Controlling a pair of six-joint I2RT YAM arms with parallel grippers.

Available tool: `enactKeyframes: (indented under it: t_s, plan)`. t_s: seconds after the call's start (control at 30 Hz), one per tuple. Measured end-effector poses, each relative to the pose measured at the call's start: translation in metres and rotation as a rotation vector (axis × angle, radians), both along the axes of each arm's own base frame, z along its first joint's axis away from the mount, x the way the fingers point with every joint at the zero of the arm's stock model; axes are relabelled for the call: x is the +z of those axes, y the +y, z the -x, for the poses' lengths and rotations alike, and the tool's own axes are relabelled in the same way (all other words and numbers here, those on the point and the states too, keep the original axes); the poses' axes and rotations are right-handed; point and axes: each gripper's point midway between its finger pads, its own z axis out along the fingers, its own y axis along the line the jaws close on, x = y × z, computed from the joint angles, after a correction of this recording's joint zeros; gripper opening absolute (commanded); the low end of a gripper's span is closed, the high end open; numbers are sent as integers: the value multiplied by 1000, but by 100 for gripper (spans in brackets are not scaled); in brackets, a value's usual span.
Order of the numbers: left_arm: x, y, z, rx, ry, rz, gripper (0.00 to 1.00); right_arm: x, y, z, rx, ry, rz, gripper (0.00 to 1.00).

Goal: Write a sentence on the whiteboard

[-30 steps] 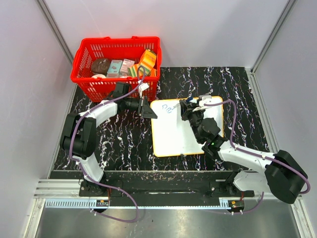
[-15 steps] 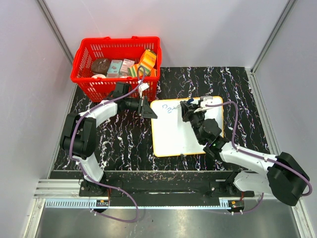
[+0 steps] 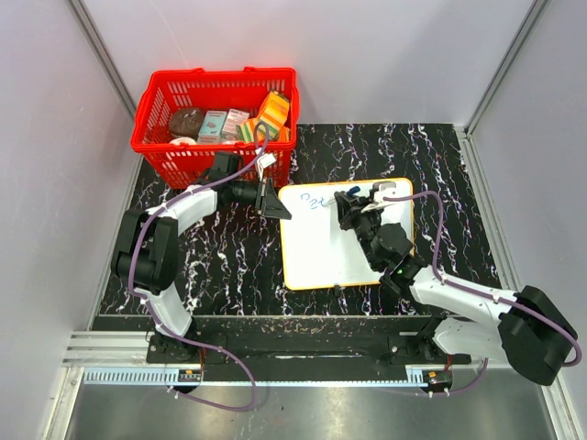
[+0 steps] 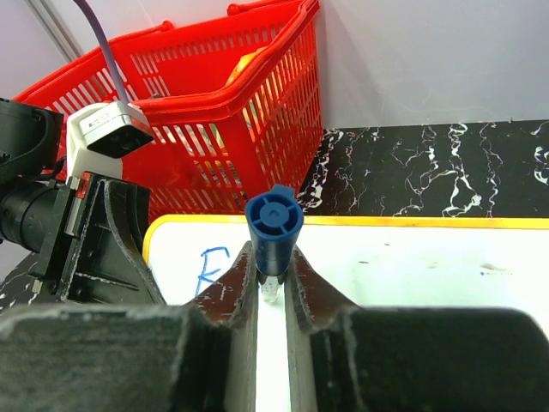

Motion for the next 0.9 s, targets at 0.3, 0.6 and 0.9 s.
enactKeyframes:
  t_s: [0.3,0.6,0.9]
  plan:
    - [0,0,0,0,0,0,0,-2,-5,2,-12,11,11,0]
    - [0,0,0,-1,-1,0,0,10,-9,6,-10,-17,0,0]
    - [0,0,0,-1,0,1,0,15,-5,1,-14,-31,13,0]
